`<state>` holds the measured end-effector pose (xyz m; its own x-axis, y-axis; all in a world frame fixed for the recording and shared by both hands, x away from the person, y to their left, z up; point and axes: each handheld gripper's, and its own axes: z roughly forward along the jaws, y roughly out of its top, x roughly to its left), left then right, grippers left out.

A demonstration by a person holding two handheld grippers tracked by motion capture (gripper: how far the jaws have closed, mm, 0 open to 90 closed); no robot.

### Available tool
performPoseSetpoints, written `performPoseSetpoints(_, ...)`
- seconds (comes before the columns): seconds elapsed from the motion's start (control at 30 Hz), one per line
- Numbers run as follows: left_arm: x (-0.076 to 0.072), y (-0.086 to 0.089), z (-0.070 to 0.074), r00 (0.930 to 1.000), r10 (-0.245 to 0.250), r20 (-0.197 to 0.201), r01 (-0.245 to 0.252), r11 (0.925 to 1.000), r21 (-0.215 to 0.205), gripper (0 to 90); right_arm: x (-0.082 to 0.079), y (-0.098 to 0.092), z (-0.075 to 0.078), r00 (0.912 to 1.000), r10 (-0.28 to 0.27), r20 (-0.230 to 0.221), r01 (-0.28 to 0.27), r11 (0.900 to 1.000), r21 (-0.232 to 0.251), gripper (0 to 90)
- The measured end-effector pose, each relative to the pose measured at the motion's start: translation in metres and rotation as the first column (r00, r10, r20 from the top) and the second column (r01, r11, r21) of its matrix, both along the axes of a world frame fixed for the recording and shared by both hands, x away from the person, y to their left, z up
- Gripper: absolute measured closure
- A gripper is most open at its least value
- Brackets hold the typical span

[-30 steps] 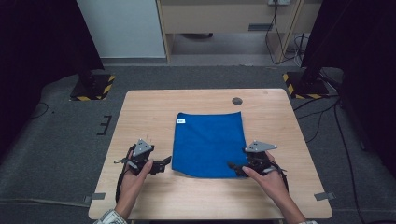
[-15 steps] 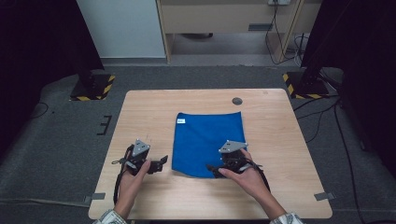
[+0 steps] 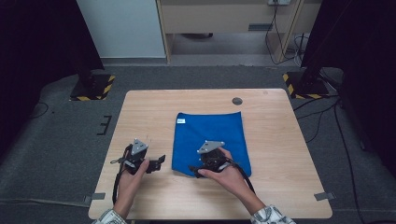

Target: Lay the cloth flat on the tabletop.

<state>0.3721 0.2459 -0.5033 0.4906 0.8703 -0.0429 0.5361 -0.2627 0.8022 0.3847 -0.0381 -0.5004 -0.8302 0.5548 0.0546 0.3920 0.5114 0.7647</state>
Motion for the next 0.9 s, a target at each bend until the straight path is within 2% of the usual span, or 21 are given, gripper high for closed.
performPoseSetpoints(0.13, 0.001, 0.006, 0.001, 0.9999, 0.008, 0.010, -0.008, 0.9999, -0.010, 9.8, 0.001, 0.013, -0.003, 0.9998, 0.013, -0.014, -0.013, 1.000, -0.024, 23.4)
performPoseSetpoints(0.23, 0.002, 0.012, 0.001, 0.9998, 0.017, 0.014, -0.017, 0.9998, -0.014, 9.8, 0.000, 0.022, -0.003, 0.9997, 0.024, -0.012, -0.024, 1.000, -0.016, 24.8)
performPoseSetpoints(0.33, 0.004, 0.017, 0.000, 0.9993, 0.037, 0.007, -0.036, 0.9993, -0.010, 9.8, -0.002, 0.030, -0.002, 0.9991, 0.041, -0.010, -0.041, 0.999, -0.017, 26.4)
performPoseSetpoints(0.4, 0.004, 0.020, 0.001, 0.9978, 0.064, 0.020, -0.063, 0.9979, -0.011, 10.6, -0.005, 0.036, -0.002, 0.9983, 0.058, -0.007, -0.058, 0.998, -0.023, 30.0)
performPoseSetpoints(0.57, 0.005, 0.024, -0.001, 0.9973, 0.073, 0.013, -0.072, 0.9973, -0.011, 10.8, -0.011, 0.052, -0.004, 0.9954, 0.095, 0.010, -0.095, 0.995, -0.024, 33.2)
performPoseSetpoints(0.7, 0.006, 0.024, 0.000, 0.9975, 0.070, 0.015, -0.069, 0.9975, -0.012, 10.8, -0.015, 0.063, -0.010, 0.9947, 0.102, 0.014, -0.101, 0.994, -0.032, 33.4)
performPoseSetpoints(0.73, 0.005, 0.023, 0.000, 0.9976, 0.068, 0.014, -0.068, 0.9976, -0.012, 10.8, -0.016, 0.066, -0.011, 0.9943, 0.106, 0.014, -0.105, 0.994, -0.035, 35.2)
performPoseSetpoints(0.8, 0.005, 0.023, 0.000, 0.9978, 0.065, 0.014, -0.065, 0.9978, -0.011, 10.8, -0.018, 0.069, -0.013, 0.9941, 0.103, 0.034, -0.101, 0.994, -0.051, 44.6)
performPoseSetpoints(0.9, 0.005, 0.023, 0.001, 0.9973, 0.071, 0.018, -0.070, 0.9975, -0.011, 10.9, -0.017, 0.073, -0.018, 0.9953, 0.092, 0.028, -0.090, 0.992, -0.089, 57.0)
